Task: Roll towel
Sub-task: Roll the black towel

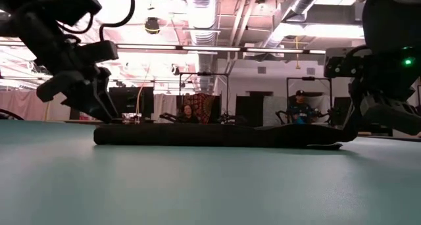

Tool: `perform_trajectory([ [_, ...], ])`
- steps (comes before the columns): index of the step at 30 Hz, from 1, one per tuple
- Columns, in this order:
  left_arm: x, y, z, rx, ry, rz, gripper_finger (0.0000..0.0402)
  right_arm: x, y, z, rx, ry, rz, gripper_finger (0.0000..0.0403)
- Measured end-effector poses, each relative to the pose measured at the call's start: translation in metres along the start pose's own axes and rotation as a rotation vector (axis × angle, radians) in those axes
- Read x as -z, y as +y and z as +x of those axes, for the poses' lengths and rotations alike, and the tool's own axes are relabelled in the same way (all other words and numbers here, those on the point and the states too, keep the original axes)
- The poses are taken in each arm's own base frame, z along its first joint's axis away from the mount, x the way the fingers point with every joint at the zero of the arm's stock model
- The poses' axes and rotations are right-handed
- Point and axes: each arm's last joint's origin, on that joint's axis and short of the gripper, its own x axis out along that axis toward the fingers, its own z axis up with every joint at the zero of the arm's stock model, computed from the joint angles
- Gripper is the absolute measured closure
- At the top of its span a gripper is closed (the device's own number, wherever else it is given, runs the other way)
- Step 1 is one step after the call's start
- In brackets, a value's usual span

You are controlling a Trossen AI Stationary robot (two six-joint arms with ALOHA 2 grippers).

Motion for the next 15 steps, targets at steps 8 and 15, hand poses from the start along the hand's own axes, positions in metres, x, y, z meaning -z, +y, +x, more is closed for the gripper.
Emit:
perform_trajectory([
  [8, 0.002, 0.004, 0.004, 0.053, -0.001, -0.003, 0.0234, 0.000, 0.000, 0.000, -0.002, -0.001, 0.002, 0.0403],
  [15, 0.005, 0.006, 0.012, 0.065, 0.046, -0.006, 0.0269, 0.000, 0.001, 0.000, -0.008, -0.002, 0.008, 0.0403],
])
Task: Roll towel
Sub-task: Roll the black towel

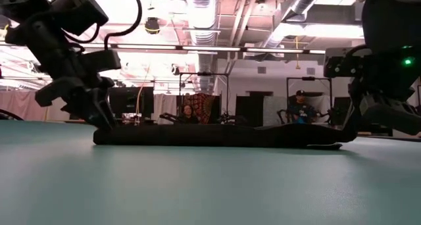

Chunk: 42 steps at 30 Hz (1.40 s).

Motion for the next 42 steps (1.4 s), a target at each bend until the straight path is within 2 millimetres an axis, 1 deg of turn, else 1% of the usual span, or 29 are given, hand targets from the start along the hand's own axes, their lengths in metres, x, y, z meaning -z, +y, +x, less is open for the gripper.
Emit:
perform_trajectory([
  [3, 0.002, 0.002, 0.003, -0.013, 0.022, -0.004, 0.0284, 0.000, 0.000, 0.000, -0.003, 0.002, 0.001, 0.0403],
  [6, 0.003, 0.002, 0.006, 0.013, 0.036, -0.008, 0.0303, 0.000, 0.000, 0.000, -0.005, 0.005, 0.001, 0.0403],
  [9, 0.002, 0.002, 0.006, 0.022, 0.036, -0.009, 0.0332, 0.000, 0.000, 0.000, -0.006, 0.005, 0.002, 0.0403],
  [14, 0.002, 0.003, 0.006, -0.026, 0.034, -0.018, 0.0390, 0.000, 0.000, 0.000, -0.007, 0.004, 0.003, 0.0403],
  [15, 0.002, 0.003, 0.006, -0.027, 0.034, -0.019, 0.0396, 0.000, 0.000, 0.000, -0.007, 0.004, 0.003, 0.0403],
  [19, 0.001, 0.003, 0.005, -0.027, 0.032, -0.028, 0.0399, -0.003, 0.001, -0.003, -0.012, -0.001, -0.011, 0.0403],
  [24, -0.009, 0.003, 0.003, -0.023, 0.005, -0.024, 0.0401, -0.014, 0.003, -0.010, -0.029, -0.026, -0.046, 0.0403],
  [28, -0.012, 0.005, 0.002, -0.085, -0.006, -0.011, 0.0397, -0.015, 0.003, -0.011, -0.029, -0.030, -0.053, 0.0403],
  [32, -0.012, 0.004, 0.002, -0.051, -0.002, 0.033, 0.0377, -0.015, 0.003, -0.011, -0.031, -0.030, -0.048, 0.0403],
  [34, -0.012, 0.004, 0.002, -0.036, 0.000, 0.027, 0.0359, -0.015, 0.003, -0.011, -0.031, -0.030, -0.049, 0.0403],
  [36, -0.011, 0.005, 0.002, -0.067, 0.009, -0.003, 0.0344, -0.015, 0.003, -0.011, -0.030, -0.030, -0.051, 0.0403],
  [39, -0.007, 0.005, 0.002, -0.049, 0.049, 0.014, 0.0337, -0.015, 0.003, -0.011, -0.028, -0.032, -0.055, 0.0403],
  [42, -0.007, 0.004, 0.002, -0.047, 0.047, 0.009, 0.0337, -0.015, 0.002, -0.011, -0.024, -0.030, -0.055, 0.0403],
])
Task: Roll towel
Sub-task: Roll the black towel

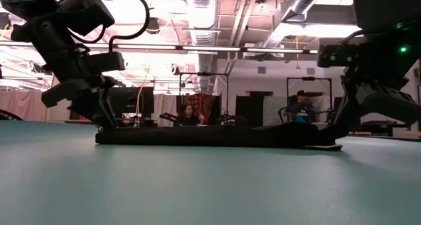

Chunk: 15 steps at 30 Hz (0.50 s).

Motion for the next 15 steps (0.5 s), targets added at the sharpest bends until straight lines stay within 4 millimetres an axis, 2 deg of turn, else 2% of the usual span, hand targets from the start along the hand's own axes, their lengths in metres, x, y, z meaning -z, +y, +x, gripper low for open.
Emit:
perform_trajectory([
  [6, 0.0001, -0.0010, 0.0000, 0.039, 0.001, 0.101, 0.0315, 0.0001, 0.0002, -0.0001, -0.004, 0.003, 0.004, 0.0403],
  [15, -0.0001, 0.0031, 0.0013, 0.008, 0.004, 0.086, 0.0257, 0.0001, 0.0005, -0.0001, -0.007, 0.004, 0.007, 0.0403],
])
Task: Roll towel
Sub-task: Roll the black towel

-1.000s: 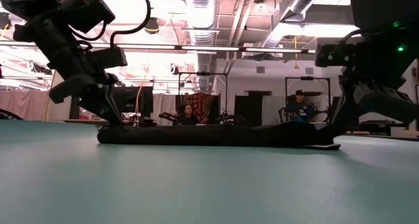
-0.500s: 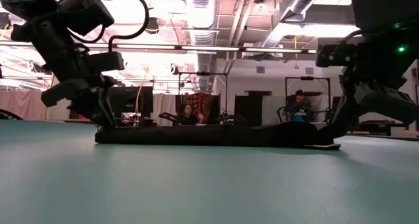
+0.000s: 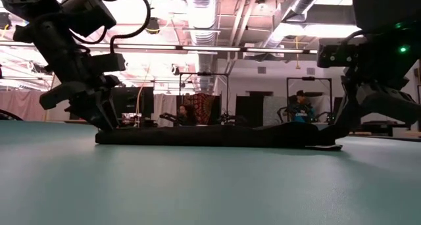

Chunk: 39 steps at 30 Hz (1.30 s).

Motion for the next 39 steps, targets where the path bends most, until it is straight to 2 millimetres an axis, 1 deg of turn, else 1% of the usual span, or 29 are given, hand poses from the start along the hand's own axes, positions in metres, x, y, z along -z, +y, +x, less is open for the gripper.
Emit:
perform_trajectory([
  [5, 0.000, 0.005, 0.002, -0.007, 0.002, -0.019, 0.0255, 0.000, 0.001, 0.000, -0.005, -0.003, 0.008, 0.0403],
  [10, 0.001, 0.009, 0.004, 0.058, 0.007, -0.045, 0.0267, 0.000, 0.001, 0.000, -0.005, -0.003, 0.008, 0.0403],
  [13, 0.001, 0.011, 0.004, 0.051, 0.013, -0.056, 0.0273, 0.000, 0.001, 0.000, -0.006, -0.002, 0.008, 0.0403],
  [23, 0.002, 0.011, 0.004, 0.069, 0.019, -0.062, 0.0280, 0.000, 0.001, 0.000, -0.006, -0.002, 0.002, 0.0403],
  [26, 0.003, 0.010, 0.007, 0.075, 0.034, -0.060, 0.0301, 0.000, 0.001, 0.000, -0.006, -0.002, 0.001, 0.0403],
  [33, 0.009, 0.011, 0.024, 0.055, 0.122, -0.076, 0.0391, -0.001, 0.002, 0.000, -0.014, -0.009, 0.010, 0.0403],
  [36, 0.006, 0.012, 0.024, 0.046, 0.128, -0.091, 0.0398, -0.002, 0.002, 0.000, -0.018, -0.011, 0.013, 0.0403],
  [39, 0.001, 0.014, 0.020, 0.020, 0.132, -0.092, 0.0401, -0.002, 0.002, 0.000, -0.018, -0.011, 0.012, 0.0403],
])
